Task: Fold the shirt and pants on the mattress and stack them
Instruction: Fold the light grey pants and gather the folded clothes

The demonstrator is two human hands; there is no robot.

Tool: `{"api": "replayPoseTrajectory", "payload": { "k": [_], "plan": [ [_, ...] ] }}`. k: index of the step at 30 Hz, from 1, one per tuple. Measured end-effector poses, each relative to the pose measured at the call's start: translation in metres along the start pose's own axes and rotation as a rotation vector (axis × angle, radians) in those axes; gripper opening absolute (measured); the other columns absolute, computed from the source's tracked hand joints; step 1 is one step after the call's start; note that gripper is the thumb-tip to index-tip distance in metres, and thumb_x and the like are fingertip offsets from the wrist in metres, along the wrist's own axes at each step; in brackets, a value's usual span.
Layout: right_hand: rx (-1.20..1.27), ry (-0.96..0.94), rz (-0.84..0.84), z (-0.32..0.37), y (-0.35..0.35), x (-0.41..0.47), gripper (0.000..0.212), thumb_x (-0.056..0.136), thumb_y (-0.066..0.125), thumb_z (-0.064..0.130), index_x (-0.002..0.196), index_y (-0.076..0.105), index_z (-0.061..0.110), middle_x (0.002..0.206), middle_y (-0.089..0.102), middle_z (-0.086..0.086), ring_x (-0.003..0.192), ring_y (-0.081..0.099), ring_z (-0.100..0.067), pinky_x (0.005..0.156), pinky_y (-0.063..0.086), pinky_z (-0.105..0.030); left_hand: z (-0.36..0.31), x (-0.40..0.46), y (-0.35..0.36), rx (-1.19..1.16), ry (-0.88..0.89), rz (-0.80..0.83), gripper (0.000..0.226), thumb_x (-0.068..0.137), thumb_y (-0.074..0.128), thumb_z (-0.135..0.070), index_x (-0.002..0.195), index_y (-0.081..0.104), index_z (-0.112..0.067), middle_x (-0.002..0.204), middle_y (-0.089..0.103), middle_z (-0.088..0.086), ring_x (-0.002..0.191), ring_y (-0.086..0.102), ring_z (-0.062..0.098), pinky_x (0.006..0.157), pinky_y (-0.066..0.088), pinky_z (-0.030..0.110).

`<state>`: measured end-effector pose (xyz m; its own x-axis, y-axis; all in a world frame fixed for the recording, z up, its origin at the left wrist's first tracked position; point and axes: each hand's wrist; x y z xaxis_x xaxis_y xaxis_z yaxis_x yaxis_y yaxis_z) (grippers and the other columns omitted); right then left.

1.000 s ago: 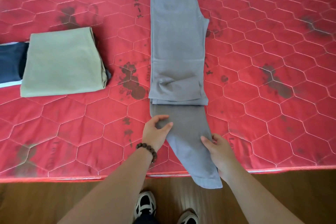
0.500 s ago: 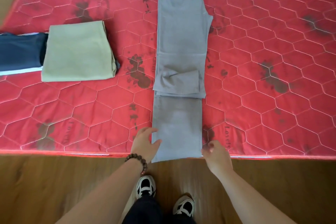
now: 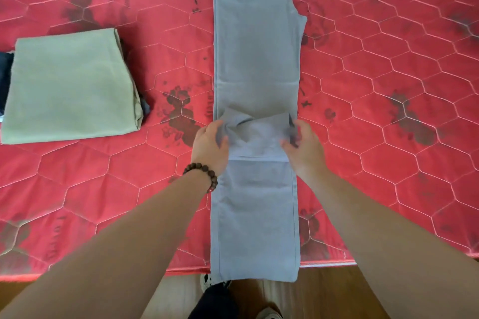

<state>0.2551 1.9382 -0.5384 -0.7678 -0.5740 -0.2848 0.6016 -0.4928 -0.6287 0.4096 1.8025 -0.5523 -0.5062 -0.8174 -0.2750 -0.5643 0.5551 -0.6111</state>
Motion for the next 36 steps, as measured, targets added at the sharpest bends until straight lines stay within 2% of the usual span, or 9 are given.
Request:
{"api": "replayPoseTrajectory", "payload": {
  "k": [4,6,12,17,19,23,27,32,36],
  "plan": [
    [-0.026,0.048,0.015,-0.007,0.013,0.007,0.062,0.089,0.058,0.008,0.145,0.037,0.024,0.105,0.061,0.004,0.090,0.057,-0.018,0.065,0.033,-0.013,0.003,0.011,0.006,-0.045,-0.024,-0.003,0.032,0.092,0.046,-0.003,0.111,0.066,-0.021,0.097,0.065,0.005,0.061,0.054,0.011,0.057,0.044,0.019],
    [-0.057,0.061,0.000,-0.011,0.015,0.000,0.059,0.090,0.054,0.006,0.144,0.038,0.023,0.099,0.056,0.006,0.084,0.052,-0.016,0.060,0.030,-0.015,0.006,0.004,0.005,-0.066,-0.014,0.006,0.034,0.089,0.048,0.001,0.105,0.068,-0.022,0.093,0.063,0.000,0.052,0.049,0.006,0.047,0.039,0.010],
    [-0.022,0.193,-0.050,-0.027,0.011,-0.055,0.021,0.094,0.056,0.015,0.111,0.059,0.002,0.098,0.065,-0.010,0.085,0.059,-0.027,0.062,0.036,-0.023,0.020,-0.052,-0.007,-0.080,-0.057,0.038,0.034,0.086,0.056,0.002,0.101,0.068,-0.027,0.088,0.064,-0.006,0.065,0.053,0.002,0.056,0.039,0.004],
    [0.003,0.264,0.058,-0.044,0.006,-0.135,0.019,0.095,0.057,0.023,0.087,0.057,0.006,0.074,0.057,-0.004,0.073,0.055,-0.026,0.052,0.035,-0.021,0.035,-0.125,-0.019,-0.055,-0.149,0.070,0.034,0.087,0.060,-0.004,0.097,0.063,-0.037,0.089,0.061,-0.015,0.068,0.058,0.004,0.054,0.042,0.010],
    [-0.023,0.274,0.090,-0.052,0.006,-0.166,0.023,0.095,0.057,0.023,0.087,0.057,0.002,0.078,0.059,-0.011,0.074,0.056,-0.028,0.058,0.035,-0.032,0.041,-0.156,-0.024,-0.045,-0.161,0.069,0.033,0.087,0.062,-0.005,0.096,0.064,-0.036,0.091,0.061,-0.016,0.070,0.057,0.000,0.057,0.043,0.008],
    [-0.040,0.294,0.146,-0.066,0.000,-0.222,0.021,0.095,0.056,0.021,0.084,0.056,0.003,0.073,0.056,-0.007,0.068,0.052,-0.025,0.053,0.032,-0.028,0.053,-0.214,-0.027,-0.034,-0.166,0.074,0.026,0.086,0.063,-0.004,0.097,0.066,-0.028,0.095,0.061,-0.014,0.076,0.050,-0.009,0.061,0.038,-0.001],
    [0.049,0.375,0.176,-0.077,-0.005,-0.253,0.017,0.098,0.050,0.023,0.099,0.059,0.009,0.084,0.065,-0.008,0.066,0.064,-0.023,0.062,0.051,-0.033,0.061,-0.250,-0.018,-0.040,-0.192,0.091,0.025,0.088,0.063,-0.008,0.089,0.062,-0.033,0.091,0.058,-0.022,0.080,0.048,-0.013,0.060,0.034,0.003],
    [0.000,0.394,0.247,-0.084,-0.010,-0.255,0.017,0.098,0.050,0.019,0.112,0.057,0.011,0.094,0.061,0.001,0.066,0.066,-0.015,0.051,0.040,-0.017,0.068,-0.257,-0.006,-0.049,-0.226,0.080,0.024,0.088,0.063,-0.009,0.087,0.063,-0.032,0.090,0.058,-0.020,0.084,0.052,-0.003,0.064,0.032,0.005],
    [-0.171,0.422,0.276,-0.090,-0.012,-0.248,0.022,0.097,0.050,0.015,0.117,0.057,0.010,0.110,0.064,-0.008,0.085,0.061,-0.022,0.064,0.043,-0.027,0.076,-0.253,-0.001,0.077,-0.279,0.181,0.018,0.091,0.059,-0.014,0.104,0.068,-0.023,0.101,0.061,-0.003,0.084,0.053,0.006,0.062,0.034,0.007]
  ]
}}
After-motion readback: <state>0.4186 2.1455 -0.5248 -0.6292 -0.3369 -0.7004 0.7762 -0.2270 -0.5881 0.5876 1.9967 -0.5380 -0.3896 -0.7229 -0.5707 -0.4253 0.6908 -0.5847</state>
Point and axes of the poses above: each hand's wrist, its own x-axis towards the middle knuckle, its own y-axis out of the palm, z = x × y
